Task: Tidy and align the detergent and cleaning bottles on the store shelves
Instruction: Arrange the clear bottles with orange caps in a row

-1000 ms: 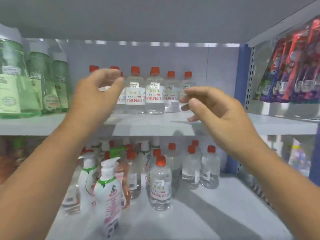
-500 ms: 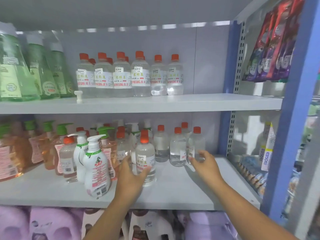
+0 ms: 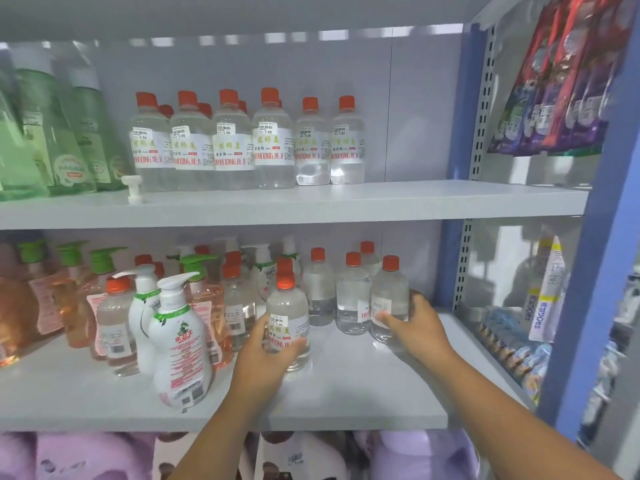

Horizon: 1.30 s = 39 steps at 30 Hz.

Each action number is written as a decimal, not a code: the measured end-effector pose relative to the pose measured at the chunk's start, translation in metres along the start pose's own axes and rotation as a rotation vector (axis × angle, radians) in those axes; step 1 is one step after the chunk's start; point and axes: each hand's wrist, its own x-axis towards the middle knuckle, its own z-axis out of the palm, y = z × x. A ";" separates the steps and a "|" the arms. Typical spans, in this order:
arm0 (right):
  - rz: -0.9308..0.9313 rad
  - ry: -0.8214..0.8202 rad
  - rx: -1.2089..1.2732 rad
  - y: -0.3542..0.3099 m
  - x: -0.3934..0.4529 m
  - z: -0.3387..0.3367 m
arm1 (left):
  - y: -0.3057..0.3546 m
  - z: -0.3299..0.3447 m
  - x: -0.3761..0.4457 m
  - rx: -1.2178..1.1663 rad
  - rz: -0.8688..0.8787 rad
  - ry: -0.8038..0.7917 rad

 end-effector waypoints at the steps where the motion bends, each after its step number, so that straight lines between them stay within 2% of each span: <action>1: 0.002 -0.029 0.016 0.000 -0.009 -0.003 | 0.001 -0.002 -0.001 -0.005 -0.001 -0.008; 7: 0.015 -0.155 0.092 -0.022 -0.076 -0.030 | 0.016 -0.007 -0.026 0.040 0.010 -0.038; 12: -0.076 -0.250 0.104 -0.068 -0.132 -0.068 | 0.046 -0.008 -0.087 -0.029 0.064 -0.081; 15: -0.195 -0.296 0.124 -0.116 -0.163 -0.112 | 0.090 -0.016 -0.130 -0.087 0.195 -0.077; 19: -0.385 -0.322 0.143 -0.201 -0.182 -0.171 | 0.189 -0.041 -0.158 -0.087 0.429 -0.013; 22: -0.475 -0.301 0.259 -0.254 -0.162 -0.194 | 0.264 -0.057 -0.154 0.030 0.548 0.007; 26: -0.417 -0.219 0.256 -0.295 -0.111 -0.187 | 0.321 -0.063 -0.107 0.112 0.543 0.007; 29: -0.365 -0.115 0.190 -0.299 -0.071 -0.168 | 0.330 -0.060 -0.063 0.207 0.478 0.070; 32: -0.309 -0.030 0.067 -0.297 -0.040 -0.151 | 0.326 -0.056 -0.028 0.222 0.407 0.055; 39: -0.218 0.014 -0.020 -0.293 0.005 -0.137 | 0.322 -0.054 0.022 0.199 0.342 -0.004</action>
